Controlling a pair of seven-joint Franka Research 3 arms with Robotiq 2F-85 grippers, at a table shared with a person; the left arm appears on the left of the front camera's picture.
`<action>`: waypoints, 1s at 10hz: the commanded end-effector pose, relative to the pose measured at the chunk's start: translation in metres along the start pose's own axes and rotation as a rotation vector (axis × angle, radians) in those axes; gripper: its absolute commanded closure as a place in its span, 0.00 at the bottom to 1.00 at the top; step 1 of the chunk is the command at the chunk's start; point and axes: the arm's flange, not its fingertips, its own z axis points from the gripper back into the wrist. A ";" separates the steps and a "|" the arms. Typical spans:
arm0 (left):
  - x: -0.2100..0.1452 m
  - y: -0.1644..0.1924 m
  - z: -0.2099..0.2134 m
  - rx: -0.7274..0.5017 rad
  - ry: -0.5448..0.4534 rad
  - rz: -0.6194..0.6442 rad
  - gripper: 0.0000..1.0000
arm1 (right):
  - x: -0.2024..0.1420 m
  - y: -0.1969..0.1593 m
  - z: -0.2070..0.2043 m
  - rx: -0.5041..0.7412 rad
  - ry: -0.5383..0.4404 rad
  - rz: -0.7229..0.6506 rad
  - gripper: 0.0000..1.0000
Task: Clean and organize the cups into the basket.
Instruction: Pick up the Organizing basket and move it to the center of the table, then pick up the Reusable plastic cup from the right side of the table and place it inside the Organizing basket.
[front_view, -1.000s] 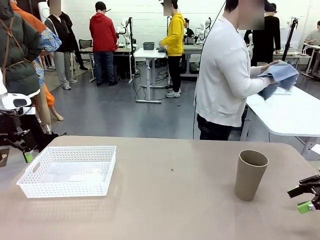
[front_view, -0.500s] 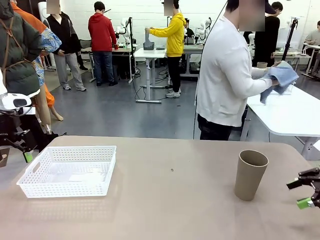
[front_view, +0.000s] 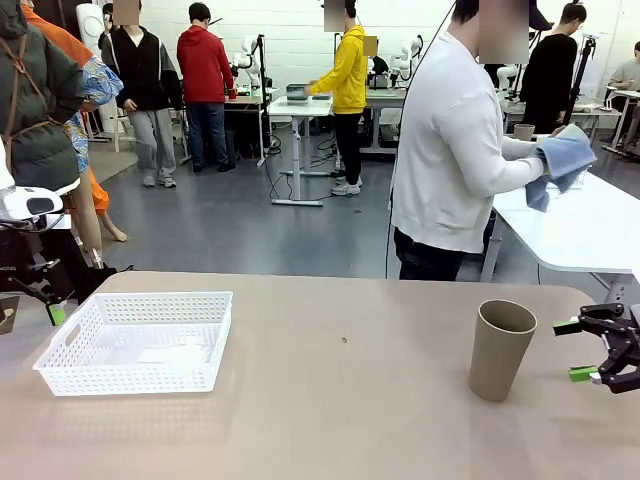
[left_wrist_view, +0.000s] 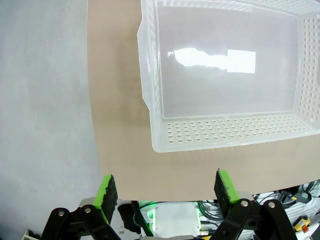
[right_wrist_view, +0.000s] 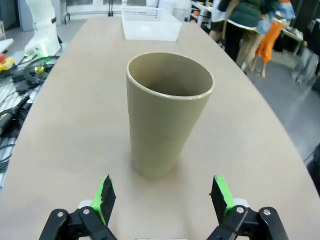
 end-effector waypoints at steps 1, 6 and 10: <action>0.000 -0.001 0.000 0.002 -0.001 -0.002 0.00 | -0.019 -0.012 -0.012 0.015 -0.051 0.064 0.00; 0.000 -0.001 0.000 0.002 -0.001 -0.002 0.00 | 0.005 -0.010 -0.005 0.023 -0.020 0.012 0.00; 0.000 -0.001 0.000 0.002 -0.001 -0.002 0.00 | 0.005 -0.010 -0.005 0.023 -0.020 0.012 0.00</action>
